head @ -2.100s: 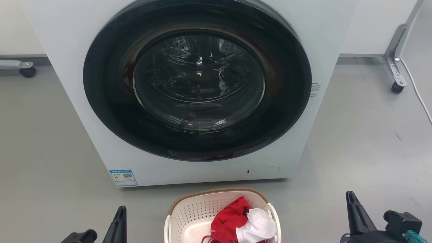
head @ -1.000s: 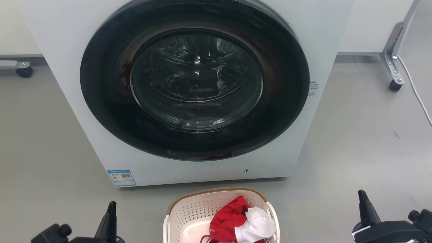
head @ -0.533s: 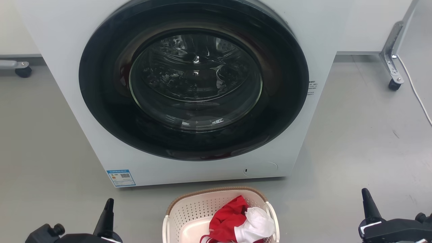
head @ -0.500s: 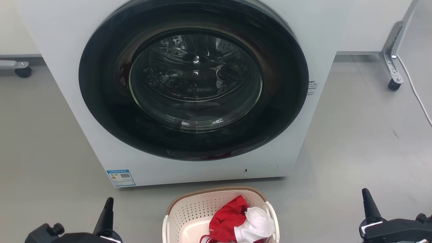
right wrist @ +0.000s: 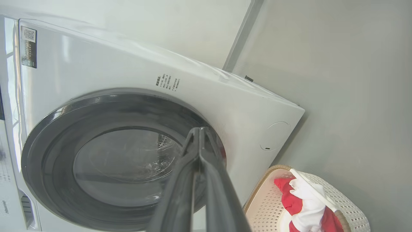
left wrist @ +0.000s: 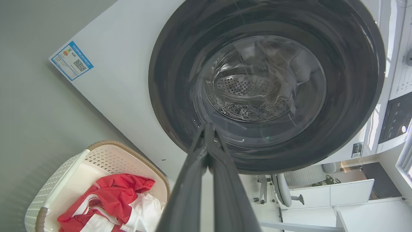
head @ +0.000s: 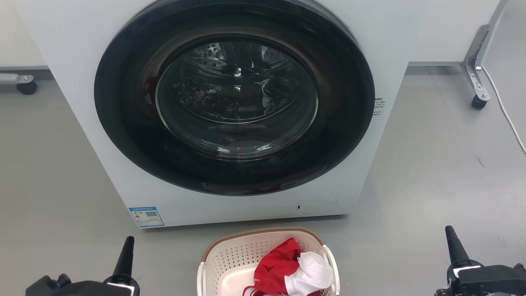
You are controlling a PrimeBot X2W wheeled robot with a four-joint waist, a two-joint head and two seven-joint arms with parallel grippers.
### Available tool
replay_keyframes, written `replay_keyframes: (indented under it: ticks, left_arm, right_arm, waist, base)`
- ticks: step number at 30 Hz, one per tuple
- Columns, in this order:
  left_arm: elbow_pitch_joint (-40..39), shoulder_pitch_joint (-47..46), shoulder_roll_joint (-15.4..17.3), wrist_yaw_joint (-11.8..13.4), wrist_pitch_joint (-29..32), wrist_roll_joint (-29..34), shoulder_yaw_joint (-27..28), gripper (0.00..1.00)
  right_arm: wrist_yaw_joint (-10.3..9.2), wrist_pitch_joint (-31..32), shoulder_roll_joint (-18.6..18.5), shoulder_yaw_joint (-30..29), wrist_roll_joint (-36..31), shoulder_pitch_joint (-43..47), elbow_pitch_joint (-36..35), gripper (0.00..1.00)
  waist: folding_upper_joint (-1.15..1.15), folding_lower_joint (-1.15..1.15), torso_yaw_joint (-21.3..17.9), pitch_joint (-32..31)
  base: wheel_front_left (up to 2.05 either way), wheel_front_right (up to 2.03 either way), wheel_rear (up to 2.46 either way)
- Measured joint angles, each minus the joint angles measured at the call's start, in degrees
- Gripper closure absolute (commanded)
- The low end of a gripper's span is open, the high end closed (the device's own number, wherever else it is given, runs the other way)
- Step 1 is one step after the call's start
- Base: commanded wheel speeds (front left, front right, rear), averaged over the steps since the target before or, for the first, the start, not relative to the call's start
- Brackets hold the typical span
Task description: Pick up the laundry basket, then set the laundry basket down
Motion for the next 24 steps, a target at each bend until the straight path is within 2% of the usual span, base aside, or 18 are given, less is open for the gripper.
replay_keyframes:
  ticks: [24]
  left_arm:
    - [3.45,-3.32,-1.78,-3.52,3.2,-17.15,4.5,1.0]
  right_arm:
    - [3.46,4.65,2.8,-6.42,17.02,-0.99,0.97,1.0]
  waist:
    - [0.0,0.0,-0.32,0.17]
  base:
    - [0.0,0.0,0.0]
